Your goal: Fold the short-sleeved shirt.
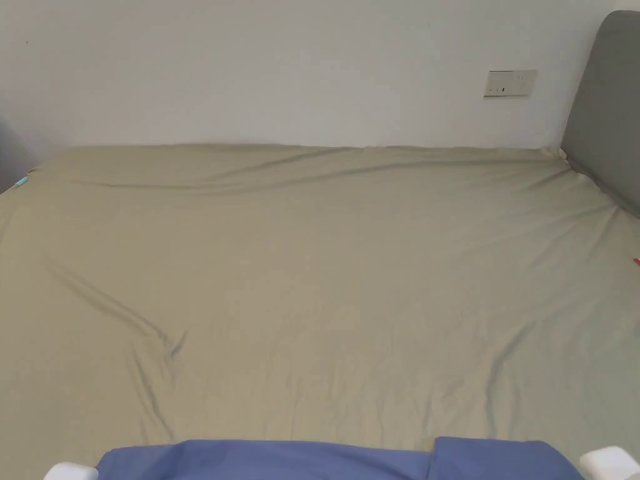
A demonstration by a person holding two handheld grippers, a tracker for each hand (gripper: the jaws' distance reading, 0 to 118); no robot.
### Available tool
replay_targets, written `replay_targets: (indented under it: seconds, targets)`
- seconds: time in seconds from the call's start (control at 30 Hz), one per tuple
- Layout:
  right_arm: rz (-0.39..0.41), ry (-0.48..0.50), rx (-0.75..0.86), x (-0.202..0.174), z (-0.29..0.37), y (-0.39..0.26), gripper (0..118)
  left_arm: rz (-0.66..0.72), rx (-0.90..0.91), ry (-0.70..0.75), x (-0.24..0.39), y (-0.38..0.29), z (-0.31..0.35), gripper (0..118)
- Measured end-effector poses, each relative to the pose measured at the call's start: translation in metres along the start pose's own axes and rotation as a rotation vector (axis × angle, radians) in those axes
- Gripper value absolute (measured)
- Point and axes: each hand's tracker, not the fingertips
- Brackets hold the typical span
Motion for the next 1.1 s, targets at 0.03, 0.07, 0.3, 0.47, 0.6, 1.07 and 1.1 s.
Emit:
replay_targets:
  seconds: [0.03, 0.07, 0.3, 0.47, 0.6, 1.07, 1.1]
  targets:
    - [0.005, -0.004, -0.013, -0.002, -0.007, -0.001, 3, -0.001, -0.008, -0.002, 0.0, -0.002, -0.004, 2]
    - [0.01, -0.008, -0.03, -0.003, -0.013, -0.001, 3, -0.003, -0.019, -0.005, -0.001, -0.004, -0.007, 2]
    - [0.018, -0.028, -0.088, -0.007, -0.045, 0.003, 3, -0.01, -0.078, -0.022, 0.002, -0.004, -0.026, 2]
    - [0.032, -0.041, -0.098, -0.007, -0.044, 0.008, 29, -0.045, -0.108, -0.03, 0.004, 0.004, -0.031, 22]
    - [0.106, -0.172, -0.037, -0.006, -0.011, 0.011, 103, -0.07, -0.059, 0.112, -0.003, 0.014, -0.013, 89]
    - [-0.031, -0.351, 1.045, -0.101, 0.217, 0.061, 114, 0.224, 0.852, 0.03, 0.037, 0.123, 0.205, 113]
    - [-0.026, -0.331, 1.08, -0.111, 0.221, 0.06, 114, 0.221, 0.888, 0.06, 0.047, 0.125, 0.213, 109]
